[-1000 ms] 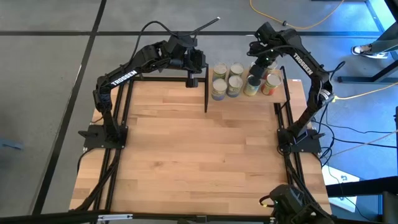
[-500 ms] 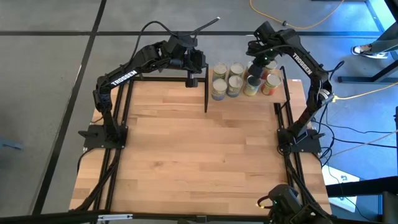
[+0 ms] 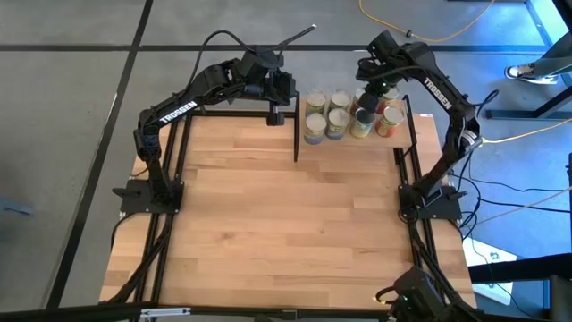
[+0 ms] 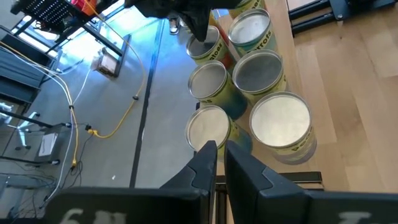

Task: Pick and place cans onto a shelf
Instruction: Adjust the canned goods on the shelf, then return to Home Position

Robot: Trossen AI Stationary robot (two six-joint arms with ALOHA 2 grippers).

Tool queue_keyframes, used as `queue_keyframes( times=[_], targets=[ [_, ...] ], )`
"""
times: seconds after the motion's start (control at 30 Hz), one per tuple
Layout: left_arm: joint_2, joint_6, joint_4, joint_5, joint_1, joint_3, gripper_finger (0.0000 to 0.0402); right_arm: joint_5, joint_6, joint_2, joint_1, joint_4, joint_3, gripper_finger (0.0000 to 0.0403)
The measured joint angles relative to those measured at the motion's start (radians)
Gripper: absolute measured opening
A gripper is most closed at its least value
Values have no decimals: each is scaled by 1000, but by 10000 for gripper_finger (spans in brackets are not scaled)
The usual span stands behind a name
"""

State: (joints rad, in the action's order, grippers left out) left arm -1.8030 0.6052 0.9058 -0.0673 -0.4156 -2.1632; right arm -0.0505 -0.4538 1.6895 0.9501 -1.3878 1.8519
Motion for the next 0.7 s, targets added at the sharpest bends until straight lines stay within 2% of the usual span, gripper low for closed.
queue_keyframes(
  times=[0.23, 0.33, 0.47, 0.7],
  targets=[
    [0, 0, 0, -6, 3, 0, 25, 5, -1, -38, -20, 1, 0, 3],
    [4, 6, 2, -67, 14, 0, 25, 3, -27, -66, -49, 0, 1, 3],
    [42, 21, 4, -143, 47, 0, 25, -10, -49, -110, -100, -44, 2, 3],
    [140, -55, 128, -144, 101, 0, 6, -4, -49, -188, -232, -106, 3, 3]
  ],
)
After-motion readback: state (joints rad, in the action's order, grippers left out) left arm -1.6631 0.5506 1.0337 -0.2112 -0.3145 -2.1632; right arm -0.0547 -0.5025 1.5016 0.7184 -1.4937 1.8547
